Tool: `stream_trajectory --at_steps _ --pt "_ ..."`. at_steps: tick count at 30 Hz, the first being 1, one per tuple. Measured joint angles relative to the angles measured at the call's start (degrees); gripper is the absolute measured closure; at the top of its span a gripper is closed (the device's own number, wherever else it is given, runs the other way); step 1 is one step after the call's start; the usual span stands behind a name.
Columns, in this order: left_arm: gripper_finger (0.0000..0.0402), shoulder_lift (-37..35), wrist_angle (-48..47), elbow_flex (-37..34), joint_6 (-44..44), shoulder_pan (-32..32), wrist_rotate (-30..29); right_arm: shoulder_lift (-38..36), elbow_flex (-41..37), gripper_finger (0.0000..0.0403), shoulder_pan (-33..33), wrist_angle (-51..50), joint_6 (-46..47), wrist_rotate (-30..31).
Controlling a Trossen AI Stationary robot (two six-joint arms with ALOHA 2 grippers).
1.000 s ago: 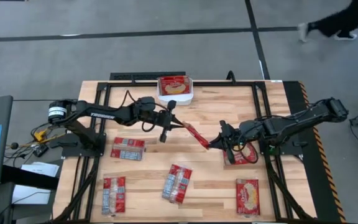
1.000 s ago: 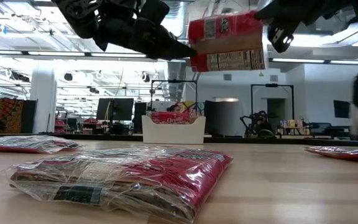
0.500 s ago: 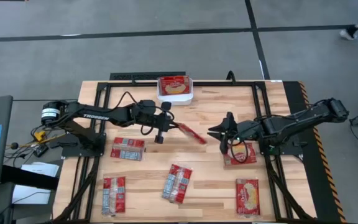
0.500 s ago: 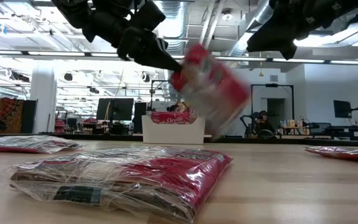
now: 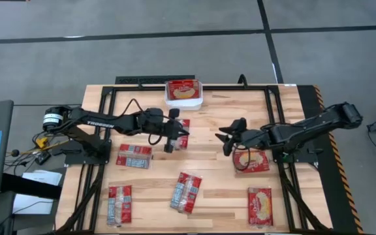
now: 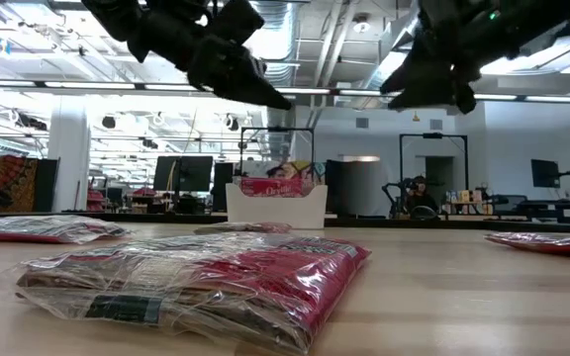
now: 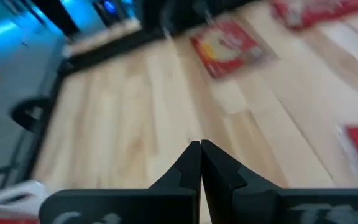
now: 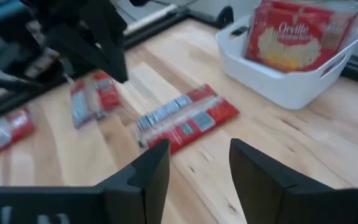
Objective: Sort popcorn bags into baskets
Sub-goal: Put the red popcorn bag into the white bin
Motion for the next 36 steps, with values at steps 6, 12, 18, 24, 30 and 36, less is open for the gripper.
stream_trajectory --at_steps 6,12,18,24,30,36 --pt "0.0384 0.0 -14.36 -0.04 -2.14 -1.35 -2.25 5.27 0.0 0.0205 -0.91 1.71 -1.4 -0.02" --pt "0.0297 0.37 -20.26 -1.13 -3.73 -2.42 -1.52 5.71 -0.03 0.0208 -3.74 2.31 -1.58 -0.02" --pt "0.0197 2.49 -13.0 -5.34 0.63 -2.6 -1.95 5.2 -0.04 0.0213 -4.6 2.76 -2.9 -1.77" --pt "0.0143 7.69 -4.72 -7.61 2.62 -2.4 -5.37 5.44 0.0 0.0207 -4.57 2.63 -2.91 -3.3" --pt "0.0127 13.43 -3.28 -7.39 2.6 -0.78 -5.91 5.02 -0.04 0.0205 -4.57 2.5 -2.91 -3.34" --pt "0.0155 18.29 -2.3 -7.08 -0.21 2.37 -4.53 4.98 -0.04 0.0213 -4.57 2.38 -2.91 -3.66"
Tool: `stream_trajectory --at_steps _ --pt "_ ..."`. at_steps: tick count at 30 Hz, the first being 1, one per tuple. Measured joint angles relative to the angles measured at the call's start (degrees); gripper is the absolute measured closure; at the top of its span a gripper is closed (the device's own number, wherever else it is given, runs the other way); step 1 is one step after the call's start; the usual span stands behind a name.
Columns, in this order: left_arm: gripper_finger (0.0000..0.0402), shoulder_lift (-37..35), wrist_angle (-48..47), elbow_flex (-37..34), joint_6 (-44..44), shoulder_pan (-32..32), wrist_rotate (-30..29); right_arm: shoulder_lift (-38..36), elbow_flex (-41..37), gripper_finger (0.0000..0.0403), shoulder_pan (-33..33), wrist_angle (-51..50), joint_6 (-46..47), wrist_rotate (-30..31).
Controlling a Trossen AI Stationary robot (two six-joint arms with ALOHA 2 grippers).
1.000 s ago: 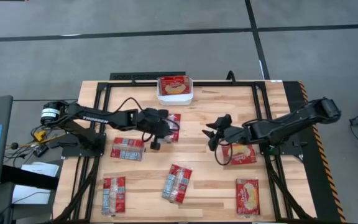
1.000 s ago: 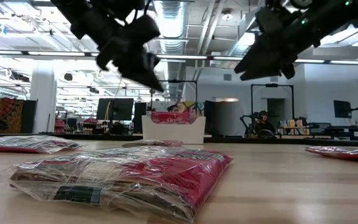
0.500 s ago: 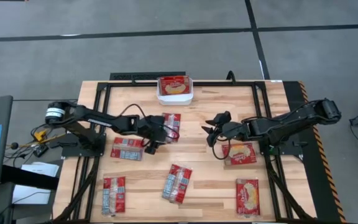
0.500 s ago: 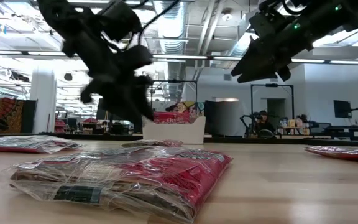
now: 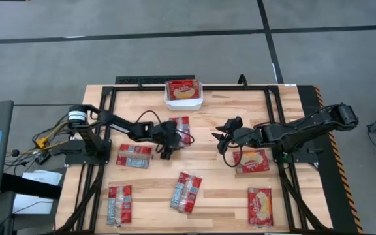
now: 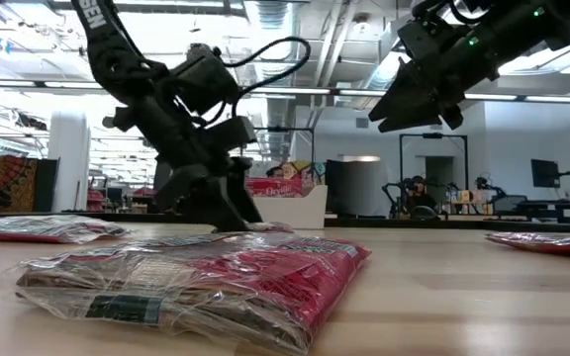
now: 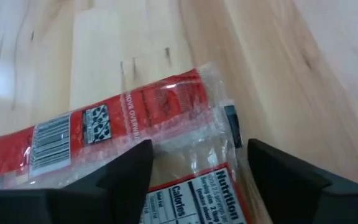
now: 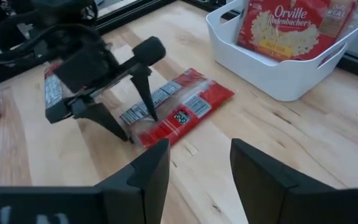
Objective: Sort popcorn bags into baskets
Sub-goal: Put the red popcorn bag into the white bin
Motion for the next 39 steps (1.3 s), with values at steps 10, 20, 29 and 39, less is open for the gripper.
stream_trajectory --at_steps 10,20,29,39 --pt "0.0379 3.74 3.87 0.21 -3.23 2.37 -0.62 0.0 0.0 0.0224 0.0 0.07 0.02 -0.03" --pt "0.0401 -8.51 -3.81 -0.67 -4.93 -1.89 2.07 0.67 0.0 0.0233 -0.04 -0.58 -2.86 0.4" --pt "0.0401 -26.1 -9.91 -0.5 -0.97 -2.15 -1.13 12.08 0.0 0.0212 -0.2 17.14 -17.62 -3.22" --pt "0.0401 -31.06 -11.49 -0.42 -3.5 -1.41 2.81 27.13 1.96 0.0154 -0.79 37.11 -32.37 -3.99"
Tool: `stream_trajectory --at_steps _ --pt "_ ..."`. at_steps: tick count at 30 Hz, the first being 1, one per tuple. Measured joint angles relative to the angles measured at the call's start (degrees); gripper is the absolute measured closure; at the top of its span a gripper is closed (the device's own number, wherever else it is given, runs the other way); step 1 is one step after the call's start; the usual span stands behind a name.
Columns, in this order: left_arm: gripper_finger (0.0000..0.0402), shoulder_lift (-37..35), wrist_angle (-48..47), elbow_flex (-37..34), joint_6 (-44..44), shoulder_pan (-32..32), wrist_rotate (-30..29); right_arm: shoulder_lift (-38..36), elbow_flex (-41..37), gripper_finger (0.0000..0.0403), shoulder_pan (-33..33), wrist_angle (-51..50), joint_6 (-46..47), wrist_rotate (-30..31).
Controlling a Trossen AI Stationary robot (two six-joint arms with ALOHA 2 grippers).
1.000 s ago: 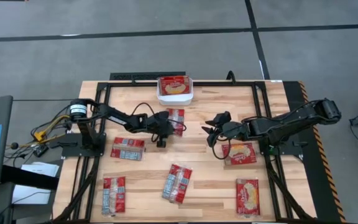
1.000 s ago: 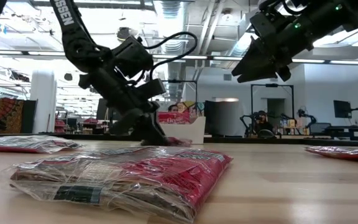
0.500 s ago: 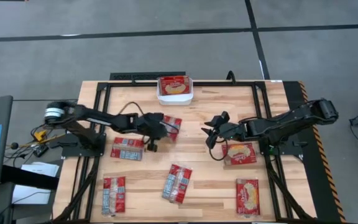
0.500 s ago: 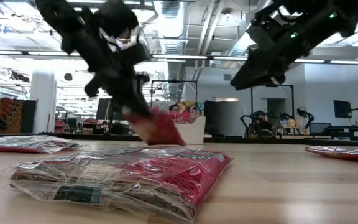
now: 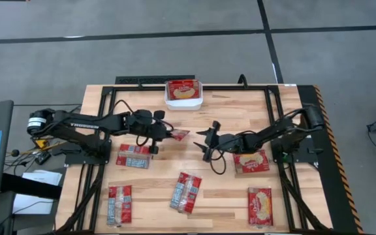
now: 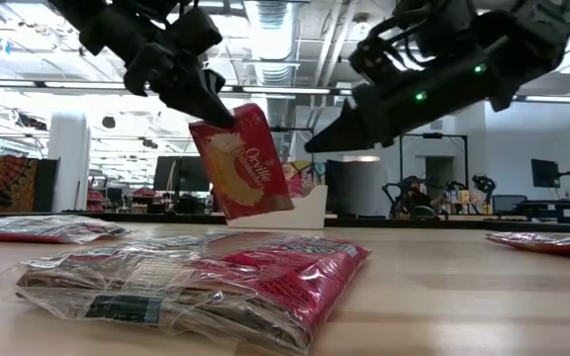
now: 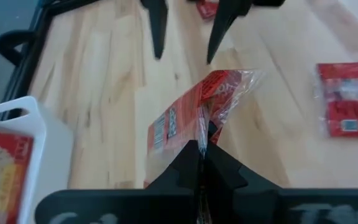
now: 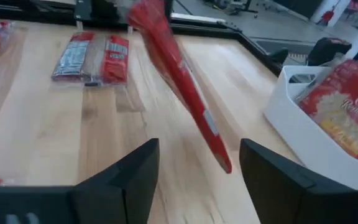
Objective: Sort popcorn bags into baskets
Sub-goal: Put the red popcorn bag into the white bin
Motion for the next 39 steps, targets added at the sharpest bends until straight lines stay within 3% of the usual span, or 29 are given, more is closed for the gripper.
stream_trajectory --at_steps 10,14,17,21,24,28,32,36,39 --pt "0.0401 -0.07 4.67 0.11 -1.64 -0.04 8.97 8.11 8.19 0.0143 -2.14 0.45 2.38 -7.19" --pt "0.0401 -0.11 5.26 0.13 -1.95 -0.04 10.87 8.33 10.2 0.016 -2.63 -2.15 2.33 -7.38" --pt "0.0401 -0.13 5.29 0.13 -3.02 0.1 10.81 6.83 10.6 0.0218 -2.58 -5.74 1.22 -7.34" --pt "0.0401 -0.35 5.96 0.15 -3.18 0.18 10.36 3.68 10.79 0.0359 -2.56 -11.46 0.62 -7.61" --pt "0.0393 -0.91 6.37 0.19 -3.37 0.22 9.37 0.7 10.91 0.038 -2.53 -17.46 0.94 -7.56" --pt "0.0351 -2.15 4.0 0.23 -3.31 0.48 4.96 -4.17 10.69 0.0387 -3.05 -28.74 5.49 -7.58" --pt "0.0283 -3.61 0.4 0.2 -3.05 1.34 1.96 -9.85 10.76 0.0387 -4.76 -40.26 12.7 -12.19" --pt "0.0202 -2.66 7.19 0.22 -4.29 1.9 4.07 -12.91 10.73 0.0387 -7.36 -44.65 18.66 -21.93" --pt "0.0139 0.79 13.41 0.31 -6.67 1.87 5.56 -13.89 10.78 0.0388 -8.46 -44.68 20.83 -24.76"
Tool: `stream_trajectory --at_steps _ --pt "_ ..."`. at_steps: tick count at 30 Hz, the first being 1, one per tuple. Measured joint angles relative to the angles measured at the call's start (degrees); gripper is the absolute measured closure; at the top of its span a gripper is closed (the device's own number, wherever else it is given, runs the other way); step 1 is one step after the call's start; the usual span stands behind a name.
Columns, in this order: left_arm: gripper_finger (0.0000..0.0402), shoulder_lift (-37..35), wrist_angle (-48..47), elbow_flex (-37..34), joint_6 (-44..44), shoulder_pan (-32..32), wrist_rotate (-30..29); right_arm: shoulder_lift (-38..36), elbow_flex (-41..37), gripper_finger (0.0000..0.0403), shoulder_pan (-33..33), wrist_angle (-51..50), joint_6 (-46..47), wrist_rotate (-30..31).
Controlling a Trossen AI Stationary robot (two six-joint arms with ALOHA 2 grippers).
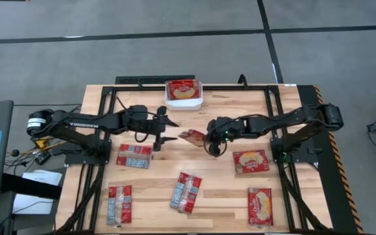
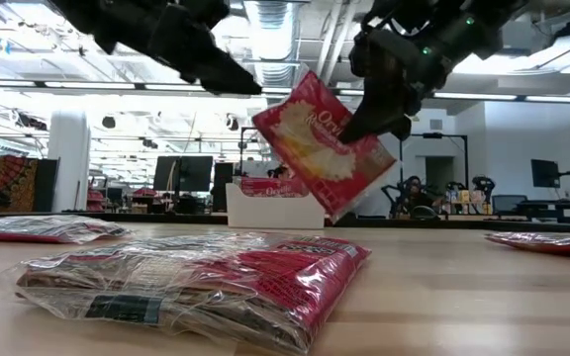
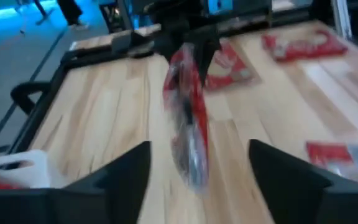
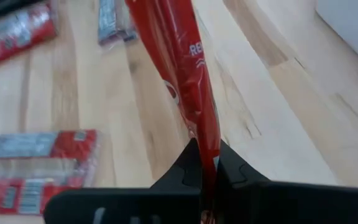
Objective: Sort popcorn bags into baskets
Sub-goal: Put the red popcorn bag into the white bin
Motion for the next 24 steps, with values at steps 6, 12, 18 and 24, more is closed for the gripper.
stream_trajectory --at_steps 6,12,18,24 --pt "0.0033 10.08 1.9 5.86 -1.49 -0.03 1.1 0.34 0.07 0.0386 -1.26 -0.78 4.03 -2.35" --pt "0.0018 17.13 -1.94 13.13 -1.41 0.15 -2.6 0.56 0.02 0.0388 -0.17 -1.22 4.55 -2.12" --pt "0.0135 19.71 -10.89 17.78 1.04 0.14 -1.79 -0.57 0.02 0.0388 0.8 -1.16 4.47 -1.8" --pt "0.0368 18.01 -12.85 17.97 1.13 1.18 0.88 -0.64 0.05 0.038 0.11 -2.97 2.95 -1.25"
